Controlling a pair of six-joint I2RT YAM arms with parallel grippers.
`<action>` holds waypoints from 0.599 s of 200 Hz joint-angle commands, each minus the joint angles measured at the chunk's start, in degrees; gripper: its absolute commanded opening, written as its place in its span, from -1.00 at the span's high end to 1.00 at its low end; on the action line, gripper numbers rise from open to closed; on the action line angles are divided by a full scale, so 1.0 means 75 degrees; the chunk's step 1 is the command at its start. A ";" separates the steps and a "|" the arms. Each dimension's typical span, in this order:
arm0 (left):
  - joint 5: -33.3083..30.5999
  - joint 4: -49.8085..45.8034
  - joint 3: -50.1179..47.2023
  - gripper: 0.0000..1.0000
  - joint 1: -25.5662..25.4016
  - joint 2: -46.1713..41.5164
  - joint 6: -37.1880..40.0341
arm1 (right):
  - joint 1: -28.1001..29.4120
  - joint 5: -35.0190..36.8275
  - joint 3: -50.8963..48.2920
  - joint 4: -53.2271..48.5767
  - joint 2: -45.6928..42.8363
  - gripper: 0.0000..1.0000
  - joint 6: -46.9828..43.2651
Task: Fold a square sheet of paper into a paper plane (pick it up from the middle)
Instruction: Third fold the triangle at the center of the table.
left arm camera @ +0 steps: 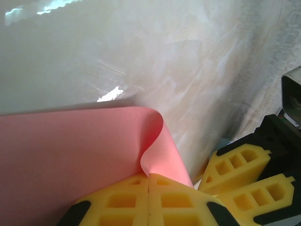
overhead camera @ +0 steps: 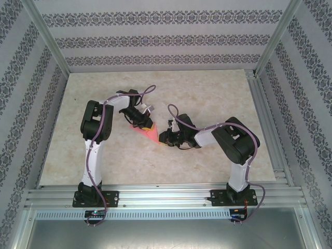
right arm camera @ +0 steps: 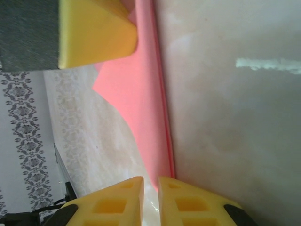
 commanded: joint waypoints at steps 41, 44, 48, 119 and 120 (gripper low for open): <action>0.0021 -0.0256 0.0209 0.85 0.0123 0.0106 0.0311 | 0.0136 0.0459 0.0670 -0.1435 -0.0645 0.66 -0.0834; 0.0021 -0.0248 0.0211 0.85 0.0124 0.0103 0.0313 | 0.0152 0.0427 0.0700 -0.1463 -0.0630 0.66 -0.0845; 0.0019 -0.0246 0.0212 0.85 0.0122 0.0107 0.0322 | 0.0177 0.0400 0.0738 -0.1466 -0.0609 0.66 -0.0857; 0.0014 -0.0483 0.0201 0.88 0.0129 0.0006 0.0439 | 0.0177 0.0135 0.1034 -0.0750 0.0187 0.66 -0.0340; 0.0020 -0.0482 0.0201 0.88 0.0131 -0.0001 0.0439 | 0.0174 0.0135 0.1037 -0.0755 0.0200 0.66 -0.0341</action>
